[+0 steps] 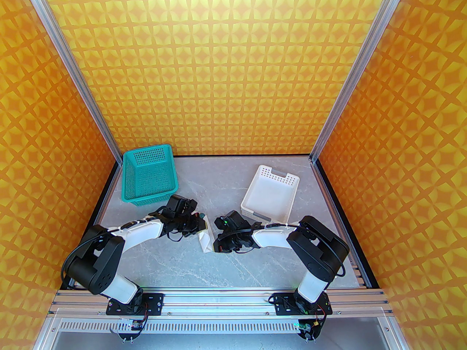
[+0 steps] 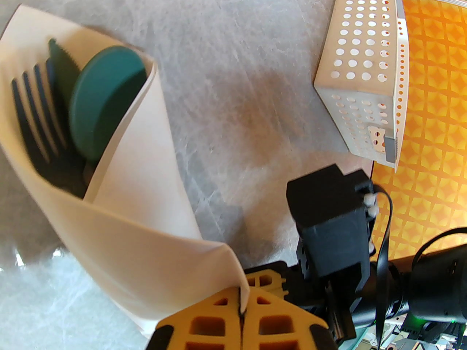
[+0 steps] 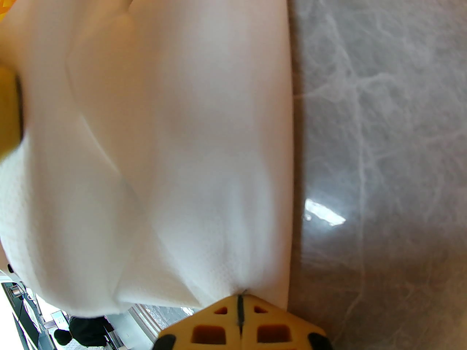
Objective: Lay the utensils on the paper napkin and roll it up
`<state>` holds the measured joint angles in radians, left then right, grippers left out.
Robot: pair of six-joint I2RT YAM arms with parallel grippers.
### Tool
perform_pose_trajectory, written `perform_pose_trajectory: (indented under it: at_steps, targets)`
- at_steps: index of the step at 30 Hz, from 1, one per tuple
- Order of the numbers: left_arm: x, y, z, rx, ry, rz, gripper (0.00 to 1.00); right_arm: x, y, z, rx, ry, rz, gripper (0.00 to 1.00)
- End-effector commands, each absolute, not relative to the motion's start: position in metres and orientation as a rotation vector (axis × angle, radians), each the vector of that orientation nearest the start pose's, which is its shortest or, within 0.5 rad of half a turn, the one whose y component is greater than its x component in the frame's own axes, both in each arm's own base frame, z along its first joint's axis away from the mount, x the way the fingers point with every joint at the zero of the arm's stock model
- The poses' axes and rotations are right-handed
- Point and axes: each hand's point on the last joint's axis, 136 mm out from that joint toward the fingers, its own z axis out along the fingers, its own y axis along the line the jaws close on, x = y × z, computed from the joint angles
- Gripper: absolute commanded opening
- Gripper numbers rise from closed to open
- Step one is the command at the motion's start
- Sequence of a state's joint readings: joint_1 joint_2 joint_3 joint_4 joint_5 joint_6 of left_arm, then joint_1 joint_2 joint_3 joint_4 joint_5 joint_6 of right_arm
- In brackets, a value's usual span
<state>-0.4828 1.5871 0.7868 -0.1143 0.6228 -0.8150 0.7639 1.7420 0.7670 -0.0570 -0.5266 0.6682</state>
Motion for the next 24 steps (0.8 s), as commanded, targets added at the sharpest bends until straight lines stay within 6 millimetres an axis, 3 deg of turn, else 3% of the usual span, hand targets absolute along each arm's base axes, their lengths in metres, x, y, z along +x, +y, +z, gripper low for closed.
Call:
perform_pose_trajectory:
  at_steps: [1, 14, 24]
  targets:
    - [0.289, -0.269, 0.081, -0.120, 2.695, -1.283, 0.03, 0.181, 0.267, -0.042, -0.264, 3.082, 0.758, 0.00]
    - [0.300, -0.281, 0.061, -0.106, 2.732, -1.220, 0.02, 0.179, 0.265, -0.045, -0.260, 3.088, 0.753, 0.00]
    - [0.298, -0.280, 0.033, -0.123, 2.791, -1.131, 0.01, 0.181, 0.269, -0.040, -0.256, 3.069, 0.787, 0.00]
